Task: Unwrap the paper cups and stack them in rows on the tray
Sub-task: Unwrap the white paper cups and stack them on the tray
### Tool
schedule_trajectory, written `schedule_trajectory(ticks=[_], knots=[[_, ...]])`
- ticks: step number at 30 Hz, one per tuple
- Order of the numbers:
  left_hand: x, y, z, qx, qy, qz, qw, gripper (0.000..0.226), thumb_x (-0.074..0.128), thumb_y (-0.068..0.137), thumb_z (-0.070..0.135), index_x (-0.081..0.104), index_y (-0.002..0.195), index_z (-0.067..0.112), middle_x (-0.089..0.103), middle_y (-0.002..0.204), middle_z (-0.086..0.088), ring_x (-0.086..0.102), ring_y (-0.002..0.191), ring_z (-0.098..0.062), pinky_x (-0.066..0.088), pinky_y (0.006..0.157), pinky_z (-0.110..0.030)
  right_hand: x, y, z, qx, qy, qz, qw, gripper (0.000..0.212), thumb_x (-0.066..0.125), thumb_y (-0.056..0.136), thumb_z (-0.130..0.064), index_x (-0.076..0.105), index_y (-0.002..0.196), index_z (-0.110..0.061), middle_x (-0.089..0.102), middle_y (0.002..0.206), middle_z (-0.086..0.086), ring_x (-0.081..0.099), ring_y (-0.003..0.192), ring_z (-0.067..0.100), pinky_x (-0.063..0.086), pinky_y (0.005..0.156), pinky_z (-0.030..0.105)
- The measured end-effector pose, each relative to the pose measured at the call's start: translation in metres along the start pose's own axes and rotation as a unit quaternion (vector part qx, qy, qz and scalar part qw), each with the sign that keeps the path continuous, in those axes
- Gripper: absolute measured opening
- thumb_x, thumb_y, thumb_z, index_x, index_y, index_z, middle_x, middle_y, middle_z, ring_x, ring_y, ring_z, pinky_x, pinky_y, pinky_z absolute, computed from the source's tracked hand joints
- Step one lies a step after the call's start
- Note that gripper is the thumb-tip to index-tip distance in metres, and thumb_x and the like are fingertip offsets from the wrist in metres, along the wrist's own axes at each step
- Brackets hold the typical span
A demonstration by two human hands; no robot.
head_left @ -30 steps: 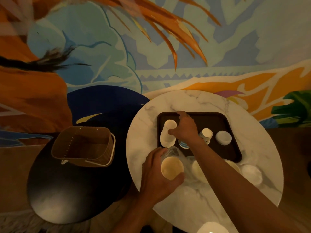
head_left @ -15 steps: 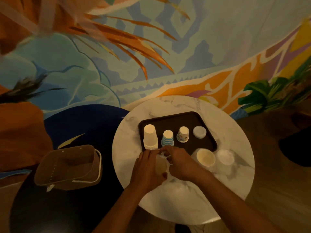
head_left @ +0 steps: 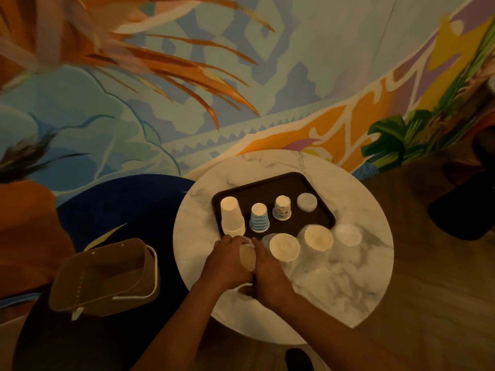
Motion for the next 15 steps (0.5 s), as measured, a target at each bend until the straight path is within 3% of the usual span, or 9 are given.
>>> schedule_trajectory(ticks=[2, 5, 11, 15], knots=[[-0.002, 0.0, -0.002, -0.008, 0.0, -0.004, 1.0, 0.083, 0.085, 0.068, 0.051, 0.045, 0.138, 0.038, 0.049, 0.139, 0.005, 0.049, 0.13, -0.017, 0.047, 0.106, -0.034, -0.004, -0.004, 0.0, -0.014, 0.074, 0.054, 0.996, 0.1, 0.093, 0.063, -0.044, 0.039, 0.147, -0.028, 0.048, 0.145, -0.015, 0.046, 0.134, -0.002, 0.04, 0.114, 0.021], [-0.005, 0.0, -0.004, -0.01, 0.002, -0.006, 1.0, 0.085, 0.086, 0.061, 0.054, 0.045, 0.134, 0.041, 0.05, 0.136, 0.008, 0.05, 0.127, -0.016, 0.049, 0.103, -0.035, -0.005, -0.009, -0.001, -0.017, 0.109, 0.108, 0.988, 0.088, 0.09, 0.066, -0.052, 0.046, 0.138, -0.029, 0.051, 0.132, -0.023, 0.047, 0.124, -0.014, 0.035, 0.104, 0.005], [-0.01, -0.001, -0.005, -0.011, 0.015, -0.008, 1.0, 0.092, 0.085, 0.052, 0.062, 0.045, 0.132, 0.039, 0.052, 0.131, 0.01, 0.052, 0.121, -0.014, 0.053, 0.096, -0.034, 0.001, -0.007, 0.006, -0.008, 0.159, 0.14, 0.977, 0.083, 0.092, 0.066, -0.042, 0.051, 0.137, -0.031, 0.058, 0.129, -0.024, 0.055, 0.123, -0.005, 0.043, 0.103, 0.013], [-0.016, 0.0, 0.001, 0.001, 0.04, 0.001, 0.999, 0.093, 0.081, 0.053, 0.065, 0.044, 0.135, 0.041, 0.05, 0.133, 0.007, 0.05, 0.122, -0.015, 0.052, 0.096, -0.035, 0.002, -0.006, 0.002, -0.008, 0.159, 0.152, 0.975, 0.076, 0.085, 0.068, -0.059, 0.053, 0.132, -0.033, 0.057, 0.127, -0.027, 0.052, 0.123, -0.011, 0.041, 0.102, 0.009]])
Point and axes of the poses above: each hand's wrist, its own y-axis towards the middle knuckle, its own x-axis out of the palm, z = x × y, the point moved 10 cm from there along y, towards the middle knuckle
